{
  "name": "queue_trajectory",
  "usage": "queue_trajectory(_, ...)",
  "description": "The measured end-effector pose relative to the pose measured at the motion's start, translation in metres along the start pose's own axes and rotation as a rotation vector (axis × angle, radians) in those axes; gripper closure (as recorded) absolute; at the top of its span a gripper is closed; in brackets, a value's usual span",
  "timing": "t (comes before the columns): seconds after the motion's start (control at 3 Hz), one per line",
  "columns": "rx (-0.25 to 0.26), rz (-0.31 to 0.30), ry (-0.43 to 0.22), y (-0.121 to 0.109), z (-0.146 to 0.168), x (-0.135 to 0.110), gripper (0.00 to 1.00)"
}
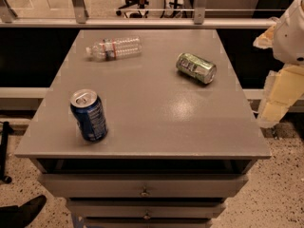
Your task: Pick green can
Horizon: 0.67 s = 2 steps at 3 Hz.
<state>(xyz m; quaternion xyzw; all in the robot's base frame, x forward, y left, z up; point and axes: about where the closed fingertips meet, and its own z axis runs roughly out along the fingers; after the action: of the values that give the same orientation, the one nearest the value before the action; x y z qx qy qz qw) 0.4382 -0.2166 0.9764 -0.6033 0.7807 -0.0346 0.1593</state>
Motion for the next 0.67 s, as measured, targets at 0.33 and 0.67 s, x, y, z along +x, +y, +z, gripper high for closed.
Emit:
queue_trajectory(0.33, 0.000, 0.000, 0.000, 0.0000, 0.0000, 0.0000, 0.00)
queue_trajectory(0.67, 0.009, 0.012, -0.024, -0.0032, 0.0097, -0.0011, 0.00)
